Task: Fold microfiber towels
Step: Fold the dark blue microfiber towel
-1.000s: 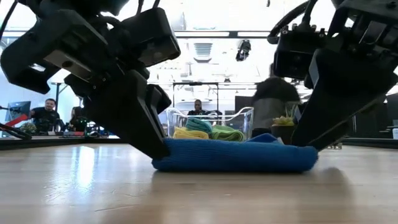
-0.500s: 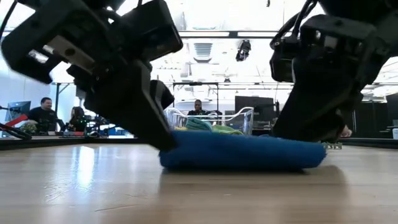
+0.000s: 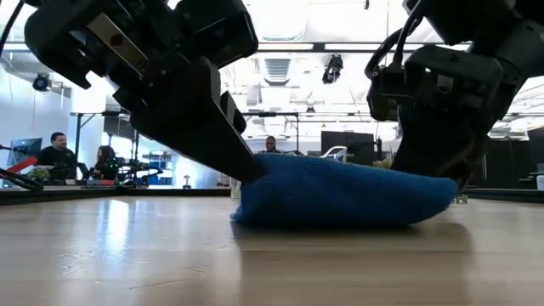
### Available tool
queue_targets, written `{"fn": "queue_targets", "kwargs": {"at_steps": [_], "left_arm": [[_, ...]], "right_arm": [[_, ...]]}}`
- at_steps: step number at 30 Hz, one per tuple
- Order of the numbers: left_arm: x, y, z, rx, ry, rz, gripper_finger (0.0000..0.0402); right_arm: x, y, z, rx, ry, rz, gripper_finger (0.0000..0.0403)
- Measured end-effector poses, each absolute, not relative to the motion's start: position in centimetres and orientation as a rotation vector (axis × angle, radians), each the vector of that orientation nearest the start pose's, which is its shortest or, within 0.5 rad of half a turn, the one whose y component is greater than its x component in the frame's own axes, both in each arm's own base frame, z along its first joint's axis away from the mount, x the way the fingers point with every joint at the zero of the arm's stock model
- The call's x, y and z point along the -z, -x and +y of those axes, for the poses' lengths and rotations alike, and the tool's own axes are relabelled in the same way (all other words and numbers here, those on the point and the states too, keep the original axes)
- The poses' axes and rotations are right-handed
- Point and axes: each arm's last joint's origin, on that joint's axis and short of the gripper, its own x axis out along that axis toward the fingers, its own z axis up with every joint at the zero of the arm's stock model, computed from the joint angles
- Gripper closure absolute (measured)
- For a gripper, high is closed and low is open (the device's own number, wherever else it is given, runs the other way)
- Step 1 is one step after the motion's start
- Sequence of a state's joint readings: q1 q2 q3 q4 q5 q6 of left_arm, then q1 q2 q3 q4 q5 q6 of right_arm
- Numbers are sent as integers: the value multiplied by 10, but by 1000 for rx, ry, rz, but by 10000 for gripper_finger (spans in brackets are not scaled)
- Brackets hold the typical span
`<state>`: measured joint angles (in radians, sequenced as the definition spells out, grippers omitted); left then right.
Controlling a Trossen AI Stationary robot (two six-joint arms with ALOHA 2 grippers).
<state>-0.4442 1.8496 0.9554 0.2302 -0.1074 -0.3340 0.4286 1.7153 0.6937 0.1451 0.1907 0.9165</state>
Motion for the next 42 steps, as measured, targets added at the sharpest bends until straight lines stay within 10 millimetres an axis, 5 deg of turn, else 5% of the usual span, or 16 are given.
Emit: {"fn": "queue_targets", "kwargs": {"at_steps": [23,33,42], "left_arm": [[-149,-340,-150,165,178,624,401],[-149,-340,-150,164,178,625,401],[-148,-340,-150,166,177,627,401]], "right_arm": [[-120,-274,119,156,-592,909,273],[-136,-311,120,102,-429,902,274],[-121,-349,114,79,-371,1024,274]]}}
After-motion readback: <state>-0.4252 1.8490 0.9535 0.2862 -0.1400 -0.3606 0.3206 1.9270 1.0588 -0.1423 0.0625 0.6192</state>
